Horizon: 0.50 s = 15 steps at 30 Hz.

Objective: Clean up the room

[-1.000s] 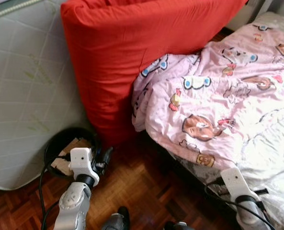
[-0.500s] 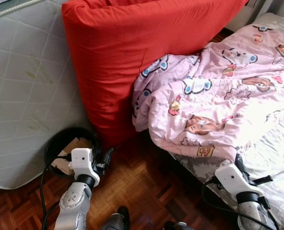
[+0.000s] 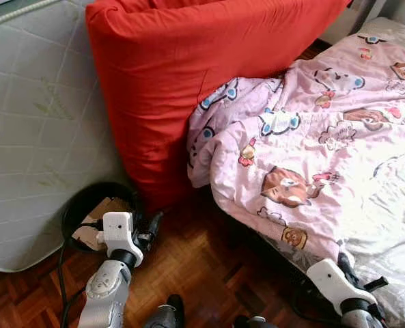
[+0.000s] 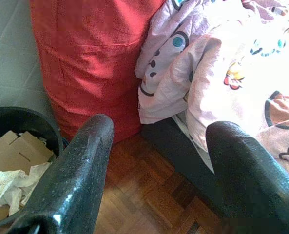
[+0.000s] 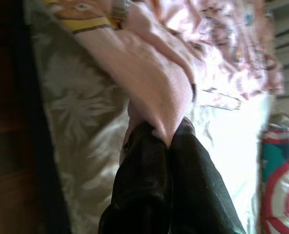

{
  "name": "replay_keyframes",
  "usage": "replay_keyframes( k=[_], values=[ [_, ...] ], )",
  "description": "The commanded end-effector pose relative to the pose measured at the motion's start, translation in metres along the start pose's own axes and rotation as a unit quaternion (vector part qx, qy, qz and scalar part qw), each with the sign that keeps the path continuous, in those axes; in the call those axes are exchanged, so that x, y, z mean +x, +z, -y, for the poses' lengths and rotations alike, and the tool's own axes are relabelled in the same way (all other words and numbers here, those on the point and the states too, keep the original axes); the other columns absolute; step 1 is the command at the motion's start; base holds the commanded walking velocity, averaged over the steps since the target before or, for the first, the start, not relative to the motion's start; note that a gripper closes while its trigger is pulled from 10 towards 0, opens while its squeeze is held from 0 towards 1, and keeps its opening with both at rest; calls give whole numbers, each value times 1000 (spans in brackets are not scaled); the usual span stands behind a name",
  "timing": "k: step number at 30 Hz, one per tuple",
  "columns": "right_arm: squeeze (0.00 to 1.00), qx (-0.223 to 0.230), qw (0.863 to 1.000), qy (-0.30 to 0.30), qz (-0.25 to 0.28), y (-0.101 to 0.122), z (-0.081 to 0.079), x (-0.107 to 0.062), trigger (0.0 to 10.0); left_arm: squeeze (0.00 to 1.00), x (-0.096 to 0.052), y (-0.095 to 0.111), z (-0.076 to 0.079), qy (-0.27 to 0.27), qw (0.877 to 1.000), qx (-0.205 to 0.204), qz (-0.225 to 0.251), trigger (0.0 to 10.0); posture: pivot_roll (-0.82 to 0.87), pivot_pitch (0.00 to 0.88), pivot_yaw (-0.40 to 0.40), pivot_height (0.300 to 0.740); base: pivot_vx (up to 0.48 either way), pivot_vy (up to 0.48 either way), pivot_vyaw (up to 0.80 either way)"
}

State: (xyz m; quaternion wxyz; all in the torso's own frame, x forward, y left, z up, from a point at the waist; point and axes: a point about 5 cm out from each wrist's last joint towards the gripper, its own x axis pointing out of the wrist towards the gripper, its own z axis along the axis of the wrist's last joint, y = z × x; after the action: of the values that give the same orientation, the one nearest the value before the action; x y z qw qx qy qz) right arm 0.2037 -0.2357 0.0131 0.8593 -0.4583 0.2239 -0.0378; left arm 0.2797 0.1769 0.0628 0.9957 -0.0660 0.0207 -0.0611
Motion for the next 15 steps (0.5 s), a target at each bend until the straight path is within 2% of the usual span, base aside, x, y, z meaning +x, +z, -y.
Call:
replay_keyframes(
  k=[1, 6, 15],
  values=[
    [0, -5, 999, 41, -15, -8, -15, -6, 10000, 0, -4, -9, 0, -2, 1000, -2, -20, 10000, -12, 264, -4, 740, 0, 0, 0],
    [0, -6, 997, 71, -25, -12, -28, -7, 10000, 0, -4, -9, 0, -4, 1000, -2, -22, 10000, -13, 265, -5, 740, 0, 0, 0],
    [0, -8, 993, 115, -28, -13, -40, -9, 10000, 0, -4, -11, 1, -6, 1000, -2, -26, 10000, -11, 265, -3, 740, 0, 0, 0]
  ],
)
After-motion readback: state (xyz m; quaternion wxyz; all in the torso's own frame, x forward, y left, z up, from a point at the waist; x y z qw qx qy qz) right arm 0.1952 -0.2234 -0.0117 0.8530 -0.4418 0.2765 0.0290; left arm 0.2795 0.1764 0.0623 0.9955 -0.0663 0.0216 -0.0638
